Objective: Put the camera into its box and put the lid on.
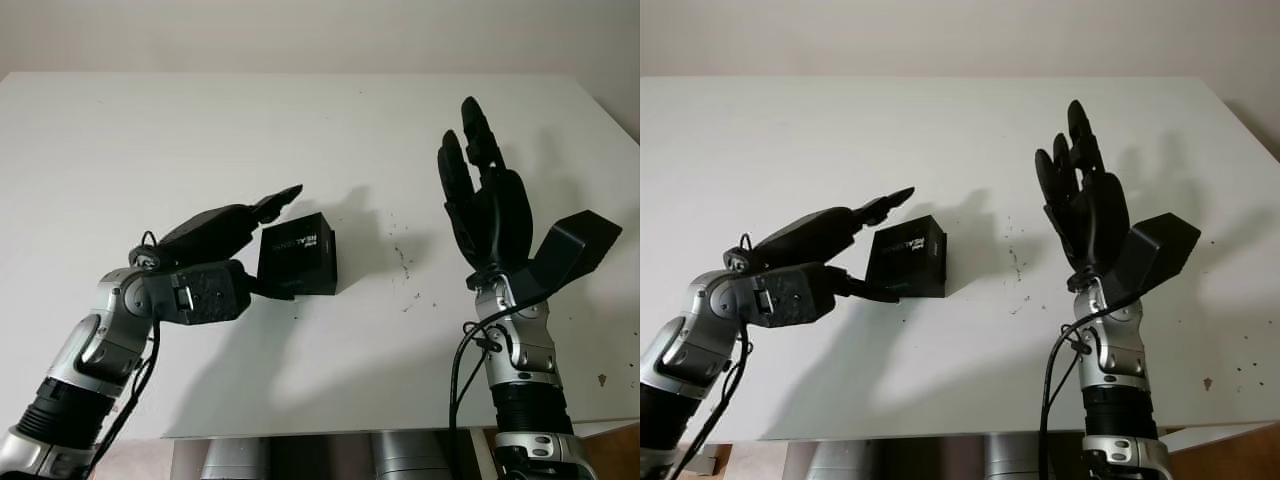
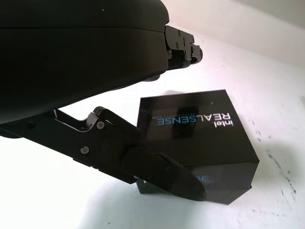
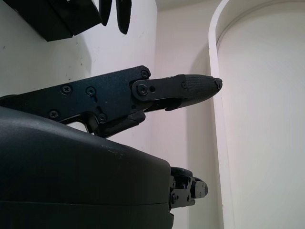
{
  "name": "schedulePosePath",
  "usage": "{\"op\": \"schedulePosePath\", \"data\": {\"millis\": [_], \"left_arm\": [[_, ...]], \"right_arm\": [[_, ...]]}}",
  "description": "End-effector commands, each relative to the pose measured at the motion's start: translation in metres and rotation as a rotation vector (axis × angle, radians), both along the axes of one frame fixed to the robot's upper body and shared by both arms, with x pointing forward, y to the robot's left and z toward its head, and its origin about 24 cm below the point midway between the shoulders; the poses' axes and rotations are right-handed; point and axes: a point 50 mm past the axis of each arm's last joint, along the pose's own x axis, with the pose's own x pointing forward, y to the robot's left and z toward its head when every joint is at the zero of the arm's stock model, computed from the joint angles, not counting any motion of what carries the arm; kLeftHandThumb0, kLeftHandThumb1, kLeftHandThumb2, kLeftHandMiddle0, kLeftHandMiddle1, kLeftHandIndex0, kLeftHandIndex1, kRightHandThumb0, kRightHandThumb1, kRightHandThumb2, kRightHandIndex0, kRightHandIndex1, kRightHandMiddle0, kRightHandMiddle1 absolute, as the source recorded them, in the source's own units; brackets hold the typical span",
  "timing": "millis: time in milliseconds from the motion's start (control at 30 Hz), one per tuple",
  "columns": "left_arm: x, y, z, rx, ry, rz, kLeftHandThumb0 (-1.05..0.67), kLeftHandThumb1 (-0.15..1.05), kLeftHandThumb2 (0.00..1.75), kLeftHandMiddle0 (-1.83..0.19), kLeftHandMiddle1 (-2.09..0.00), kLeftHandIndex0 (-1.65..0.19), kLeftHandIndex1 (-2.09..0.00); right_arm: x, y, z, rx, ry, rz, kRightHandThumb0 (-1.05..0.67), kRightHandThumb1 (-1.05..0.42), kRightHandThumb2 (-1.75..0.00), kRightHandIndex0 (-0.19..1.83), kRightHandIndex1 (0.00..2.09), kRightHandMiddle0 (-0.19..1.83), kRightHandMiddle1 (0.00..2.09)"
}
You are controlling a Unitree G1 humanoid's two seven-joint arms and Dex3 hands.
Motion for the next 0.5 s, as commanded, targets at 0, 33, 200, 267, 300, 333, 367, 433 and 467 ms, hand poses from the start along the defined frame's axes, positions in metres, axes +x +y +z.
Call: {"op": "schedulePosePath", "data": {"millis": [0,33,200,267,300,333,367,433,467], "left_arm": [[0.0004,0.0011,-0.0020,-0.006,-0.012,0.019,-0.51,0.84,0.05,-0.19,-0.29,-0.10,-0.16],[0.0008,0.0013,-0.0027,0.003,-0.014,0.024,-0.51,0.84,0.05,-0.13,-0.40,-0.11,-0.16],[0.0014,0.0016,-0.0049,0.029,-0.011,0.027,-0.53,0.83,0.05,-0.01,-0.67,-0.11,-0.15],[0.0016,0.0020,-0.0052,0.036,-0.005,0.022,-0.54,0.83,0.06,0.01,-0.69,-0.12,-0.15],[0.0017,0.0021,-0.0052,0.040,0.000,0.019,-0.55,0.83,0.05,0.02,-0.72,-0.12,-0.15],[0.0018,0.0024,-0.0052,0.043,0.003,0.016,-0.56,0.83,0.05,0.03,-0.75,-0.12,-0.15],[0.0018,0.0026,-0.0051,0.045,0.009,0.015,-0.57,0.83,0.05,0.05,-0.78,-0.12,-0.15],[0.0016,0.0029,-0.0043,0.047,0.022,0.013,-0.57,0.83,0.05,0.08,-0.80,-0.12,-0.14],[0.0014,0.0029,-0.0036,0.049,0.027,0.012,-0.57,0.82,0.05,0.07,-0.77,-0.12,-0.14]], "right_arm": [[-0.0002,-0.0015,0.0071,-0.002,-0.030,0.000,-0.64,-1.05,-0.25,-0.02,0.05,0.03,0.05],[-0.0002,-0.0018,0.0068,-0.003,-0.030,0.000,-0.64,-1.05,-0.25,-0.02,0.05,0.03,0.05],[-0.0001,-0.0024,0.0068,-0.006,-0.034,0.001,-0.65,-1.05,-0.25,-0.01,0.06,0.03,0.06],[-0.0005,-0.0024,0.0072,-0.011,-0.036,-0.001,-0.65,-1.05,-0.25,-0.01,0.05,0.03,0.05],[-0.0006,-0.0024,0.0073,-0.012,-0.036,-0.003,-0.64,-1.05,-0.25,-0.02,0.05,0.03,0.05],[-0.0008,-0.0022,0.0076,-0.012,-0.037,-0.004,-0.64,-1.05,-0.26,-0.02,0.05,0.03,0.05],[-0.0009,-0.0021,0.0077,-0.012,-0.037,-0.004,-0.64,-1.05,-0.26,-0.01,0.05,0.03,0.06],[-0.0012,-0.0020,0.0078,-0.013,-0.038,-0.004,-0.63,-1.05,-0.26,-0.02,0.05,0.03,0.05],[-0.0012,-0.0020,0.0078,-0.014,-0.037,-0.005,-0.63,-1.05,-0.27,-0.02,0.05,0.03,0.05]]}}
